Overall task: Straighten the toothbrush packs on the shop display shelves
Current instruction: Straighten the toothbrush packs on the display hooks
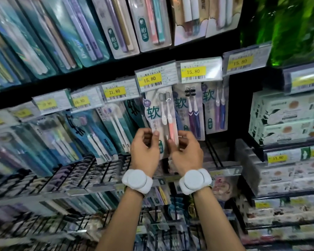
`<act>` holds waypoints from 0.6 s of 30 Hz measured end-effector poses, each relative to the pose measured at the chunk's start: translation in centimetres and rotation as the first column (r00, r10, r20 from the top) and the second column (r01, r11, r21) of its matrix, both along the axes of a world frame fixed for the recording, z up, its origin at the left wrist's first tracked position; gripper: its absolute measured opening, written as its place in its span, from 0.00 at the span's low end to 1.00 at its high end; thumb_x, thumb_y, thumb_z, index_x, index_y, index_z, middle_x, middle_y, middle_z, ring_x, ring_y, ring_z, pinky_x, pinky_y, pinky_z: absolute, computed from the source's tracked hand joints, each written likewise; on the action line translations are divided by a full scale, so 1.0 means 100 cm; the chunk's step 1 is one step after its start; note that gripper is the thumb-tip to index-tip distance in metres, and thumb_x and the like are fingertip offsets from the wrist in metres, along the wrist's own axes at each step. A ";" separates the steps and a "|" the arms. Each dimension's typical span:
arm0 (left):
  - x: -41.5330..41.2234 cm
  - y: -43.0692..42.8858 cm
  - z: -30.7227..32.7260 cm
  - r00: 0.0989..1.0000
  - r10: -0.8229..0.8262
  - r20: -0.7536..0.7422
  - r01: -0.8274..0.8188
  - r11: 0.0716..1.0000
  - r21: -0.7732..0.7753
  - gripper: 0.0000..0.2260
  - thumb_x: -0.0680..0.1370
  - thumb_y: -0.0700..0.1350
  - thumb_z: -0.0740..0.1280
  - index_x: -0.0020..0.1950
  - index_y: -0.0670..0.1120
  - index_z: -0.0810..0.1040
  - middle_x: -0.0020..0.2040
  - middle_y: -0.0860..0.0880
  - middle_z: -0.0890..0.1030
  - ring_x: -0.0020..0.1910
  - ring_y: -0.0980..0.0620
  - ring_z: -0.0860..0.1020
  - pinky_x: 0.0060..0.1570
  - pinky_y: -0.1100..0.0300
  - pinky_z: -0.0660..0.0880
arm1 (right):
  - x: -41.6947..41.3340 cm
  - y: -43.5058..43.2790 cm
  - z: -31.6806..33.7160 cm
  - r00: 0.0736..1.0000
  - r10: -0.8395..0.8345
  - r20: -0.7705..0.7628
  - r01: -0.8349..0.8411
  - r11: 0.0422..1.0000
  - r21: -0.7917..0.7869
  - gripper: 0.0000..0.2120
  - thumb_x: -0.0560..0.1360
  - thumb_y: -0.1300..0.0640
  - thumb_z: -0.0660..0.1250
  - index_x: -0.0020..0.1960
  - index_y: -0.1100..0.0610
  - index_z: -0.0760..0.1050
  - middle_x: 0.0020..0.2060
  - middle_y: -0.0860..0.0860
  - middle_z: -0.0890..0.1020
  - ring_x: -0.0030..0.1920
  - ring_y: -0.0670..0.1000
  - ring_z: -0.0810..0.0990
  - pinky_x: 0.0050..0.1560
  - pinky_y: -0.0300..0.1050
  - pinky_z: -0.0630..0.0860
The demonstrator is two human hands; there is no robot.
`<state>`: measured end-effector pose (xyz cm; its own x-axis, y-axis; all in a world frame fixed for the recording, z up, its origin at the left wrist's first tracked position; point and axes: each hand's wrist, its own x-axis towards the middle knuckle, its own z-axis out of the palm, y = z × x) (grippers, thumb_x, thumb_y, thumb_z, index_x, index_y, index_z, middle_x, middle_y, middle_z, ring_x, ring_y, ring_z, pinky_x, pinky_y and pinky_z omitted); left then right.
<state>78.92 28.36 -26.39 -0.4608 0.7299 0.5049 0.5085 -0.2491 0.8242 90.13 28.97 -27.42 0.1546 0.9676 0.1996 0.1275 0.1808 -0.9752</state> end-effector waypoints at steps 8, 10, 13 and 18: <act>-0.002 -0.003 0.001 0.999 -0.005 0.054 0.002 0.999 0.044 0.01 0.82 0.43 0.67 0.52 0.46 0.77 0.43 0.51 0.82 0.40 0.60 0.79 0.44 0.69 0.75 | 0.006 -0.004 0.005 0.999 0.028 -0.016 -0.028 0.999 0.039 0.09 0.72 0.53 0.75 0.48 0.47 0.76 0.40 0.42 0.82 0.41 0.42 0.81 0.49 0.44 0.80; -0.005 -0.004 0.003 0.997 0.015 0.078 -0.019 0.999 0.048 0.03 0.82 0.43 0.66 0.55 0.47 0.77 0.46 0.53 0.83 0.45 0.61 0.81 0.47 0.70 0.76 | 0.005 -0.010 0.009 0.996 0.088 0.006 -0.088 0.994 0.058 0.10 0.71 0.52 0.76 0.46 0.48 0.76 0.37 0.42 0.81 0.37 0.38 0.78 0.42 0.32 0.76; -0.008 -0.007 0.006 0.997 0.029 0.073 -0.032 0.998 0.049 0.04 0.82 0.42 0.65 0.56 0.47 0.77 0.47 0.54 0.82 0.48 0.60 0.81 0.48 0.73 0.75 | 0.003 -0.016 0.012 0.993 0.107 0.048 -0.111 0.991 0.075 0.10 0.71 0.51 0.76 0.45 0.48 0.74 0.35 0.42 0.80 0.34 0.35 0.77 0.34 0.24 0.69; -0.004 -0.013 0.007 0.998 0.030 0.060 -0.036 0.994 0.100 0.02 0.82 0.41 0.66 0.53 0.48 0.77 0.44 0.54 0.82 0.43 0.64 0.80 0.47 0.70 0.76 | 0.004 -0.017 0.012 0.993 0.116 0.013 -0.117 0.990 0.075 0.08 0.73 0.54 0.74 0.48 0.47 0.75 0.40 0.43 0.82 0.41 0.40 0.80 0.40 0.33 0.74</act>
<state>78.57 27.07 -25.69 -0.5144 0.6604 0.5471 0.4696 -0.3169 0.8241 90.54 27.32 -26.23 0.0398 0.9611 0.2732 0.1095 0.2676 -0.9573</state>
